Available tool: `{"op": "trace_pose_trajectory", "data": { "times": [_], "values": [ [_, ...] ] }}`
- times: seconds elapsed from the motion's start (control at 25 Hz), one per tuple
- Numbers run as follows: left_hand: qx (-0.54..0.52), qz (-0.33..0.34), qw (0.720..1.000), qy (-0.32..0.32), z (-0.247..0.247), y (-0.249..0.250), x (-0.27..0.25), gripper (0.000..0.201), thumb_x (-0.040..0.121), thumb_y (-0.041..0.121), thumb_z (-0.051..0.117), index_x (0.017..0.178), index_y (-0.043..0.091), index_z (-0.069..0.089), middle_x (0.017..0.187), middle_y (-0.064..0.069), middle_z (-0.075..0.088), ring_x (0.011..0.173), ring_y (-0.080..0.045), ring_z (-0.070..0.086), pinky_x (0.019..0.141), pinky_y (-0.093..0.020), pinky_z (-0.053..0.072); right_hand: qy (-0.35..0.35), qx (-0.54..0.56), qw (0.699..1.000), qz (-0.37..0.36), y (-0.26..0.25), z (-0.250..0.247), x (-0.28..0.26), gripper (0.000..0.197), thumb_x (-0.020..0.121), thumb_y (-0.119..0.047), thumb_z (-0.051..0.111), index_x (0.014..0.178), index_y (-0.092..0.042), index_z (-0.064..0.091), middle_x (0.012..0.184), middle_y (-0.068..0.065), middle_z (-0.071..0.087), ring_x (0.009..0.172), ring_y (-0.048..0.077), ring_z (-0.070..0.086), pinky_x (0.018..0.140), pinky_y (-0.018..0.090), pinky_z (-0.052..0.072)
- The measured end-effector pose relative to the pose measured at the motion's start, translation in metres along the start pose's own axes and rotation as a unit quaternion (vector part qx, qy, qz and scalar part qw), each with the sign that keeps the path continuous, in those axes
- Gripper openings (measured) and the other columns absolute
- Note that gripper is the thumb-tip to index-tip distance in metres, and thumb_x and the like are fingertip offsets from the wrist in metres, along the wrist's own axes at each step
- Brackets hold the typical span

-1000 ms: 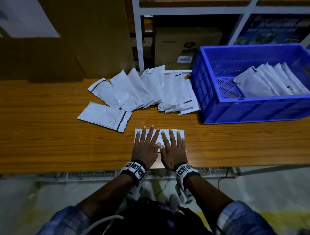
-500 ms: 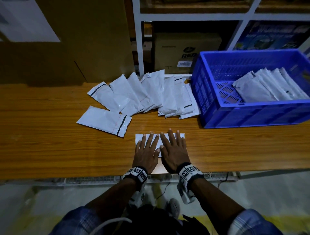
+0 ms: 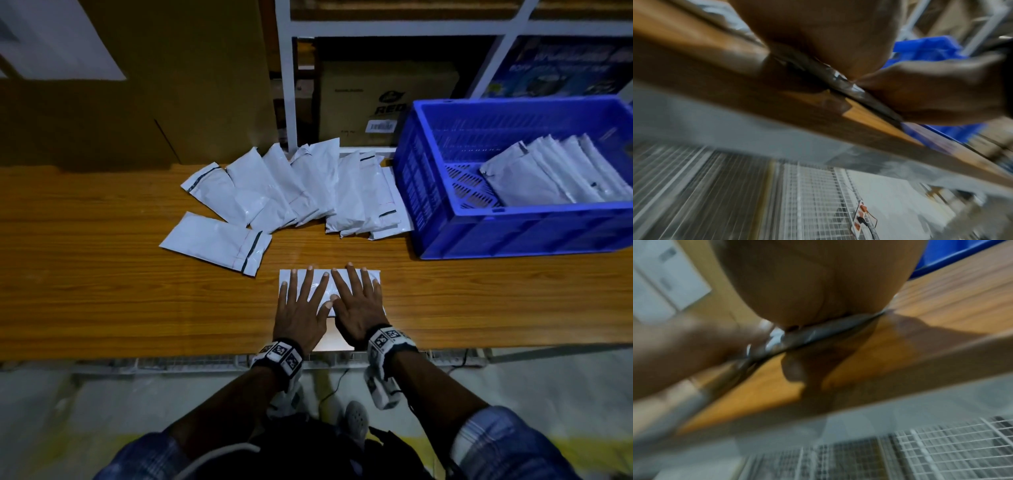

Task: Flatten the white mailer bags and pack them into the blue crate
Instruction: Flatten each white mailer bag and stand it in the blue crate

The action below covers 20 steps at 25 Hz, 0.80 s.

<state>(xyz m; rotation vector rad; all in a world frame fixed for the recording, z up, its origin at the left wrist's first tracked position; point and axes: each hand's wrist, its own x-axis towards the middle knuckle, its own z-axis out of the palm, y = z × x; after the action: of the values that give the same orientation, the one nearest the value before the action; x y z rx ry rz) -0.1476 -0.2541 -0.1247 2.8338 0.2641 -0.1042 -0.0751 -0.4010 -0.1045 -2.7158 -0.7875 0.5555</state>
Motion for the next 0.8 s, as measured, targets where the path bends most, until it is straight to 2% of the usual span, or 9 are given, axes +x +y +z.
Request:
{"op": "trace_pose_trajectory", "data": {
  "times": [0.12,0.24,0.32,0.4,0.56,0.72,0.8],
  "values": [
    [-0.023,-0.002,0.999,-0.027,0.004,-0.003,0.0,0.06,0.105,0.05,0.021,0.158,0.04,-0.005,0.166,0.007,-0.019,0.151,-0.025,-0.023,0.123,-0.05,-0.003,-0.037,0.01,0.999,-0.011,0.008,-0.004,0.0,0.062,0.101,-0.041,0.021,0.154,-0.038,-0.012,0.159,-0.002,-0.029,0.146,0.025,-0.028,0.119,0.051,-0.01],
    [-0.031,-0.005,0.999,-0.011,0.005,-0.004,-0.001,0.059,0.103,0.053,0.024,0.158,0.041,0.005,0.168,0.007,-0.007,0.154,-0.024,-0.011,0.122,-0.049,0.003,0.013,0.073,0.997,-0.009,0.009,-0.012,-0.006,0.056,0.103,-0.046,0.018,0.154,-0.042,-0.004,0.162,-0.003,-0.02,0.149,0.022,-0.021,0.12,0.045,-0.008],
    [-0.031,-0.004,1.0,0.002,0.006,-0.005,-0.001,0.059,0.102,0.055,0.025,0.158,0.042,0.009,0.168,0.007,0.001,0.155,-0.023,-0.003,0.121,-0.048,0.008,0.054,0.052,0.997,0.003,0.005,-0.011,-0.011,0.056,0.103,-0.047,0.019,0.155,-0.041,-0.001,0.163,-0.002,-0.019,0.148,0.024,-0.021,0.12,0.046,-0.008],
    [-0.034,-0.005,0.999,0.0,0.006,-0.007,0.0,0.058,0.102,0.055,0.023,0.158,0.042,0.009,0.168,0.007,0.002,0.155,-0.023,-0.002,0.122,-0.048,0.009,0.046,0.015,0.999,0.015,0.001,-0.001,-0.015,0.058,0.102,-0.048,0.019,0.155,-0.039,-0.005,0.162,-0.001,-0.022,0.148,0.026,-0.022,0.121,0.049,-0.007],
    [-0.031,-0.005,0.999,-0.012,0.006,-0.009,0.0,0.059,0.101,0.054,0.013,0.158,0.042,0.005,0.168,0.007,-0.002,0.154,-0.023,-0.006,0.123,-0.05,0.007,0.054,-0.018,0.998,0.026,-0.003,0.016,-0.014,0.059,0.102,-0.049,0.014,0.155,-0.038,-0.009,0.162,0.0,-0.021,0.149,0.026,-0.021,0.121,0.048,-0.007],
    [0.002,0.001,1.0,0.0,-0.001,-0.001,0.004,0.058,0.104,0.052,0.019,0.159,0.038,0.005,0.168,0.005,-0.007,0.154,-0.025,-0.011,0.123,-0.049,-0.002,0.031,-0.022,0.999,0.032,-0.002,0.009,-0.009,0.059,0.101,-0.049,0.012,0.154,-0.038,-0.011,0.163,0.001,-0.019,0.149,0.027,-0.019,0.12,0.048,-0.009],
    [0.023,0.007,1.0,0.003,-0.004,0.007,0.006,0.059,0.103,0.05,0.015,0.159,0.036,0.004,0.167,0.002,-0.009,0.154,-0.027,-0.012,0.123,-0.049,-0.006,0.012,-0.008,1.0,0.021,-0.001,0.004,-0.008,0.059,0.102,-0.051,0.012,0.154,-0.038,-0.011,0.162,0.0,-0.021,0.149,0.026,-0.021,0.118,0.047,-0.011]
  ]
}}
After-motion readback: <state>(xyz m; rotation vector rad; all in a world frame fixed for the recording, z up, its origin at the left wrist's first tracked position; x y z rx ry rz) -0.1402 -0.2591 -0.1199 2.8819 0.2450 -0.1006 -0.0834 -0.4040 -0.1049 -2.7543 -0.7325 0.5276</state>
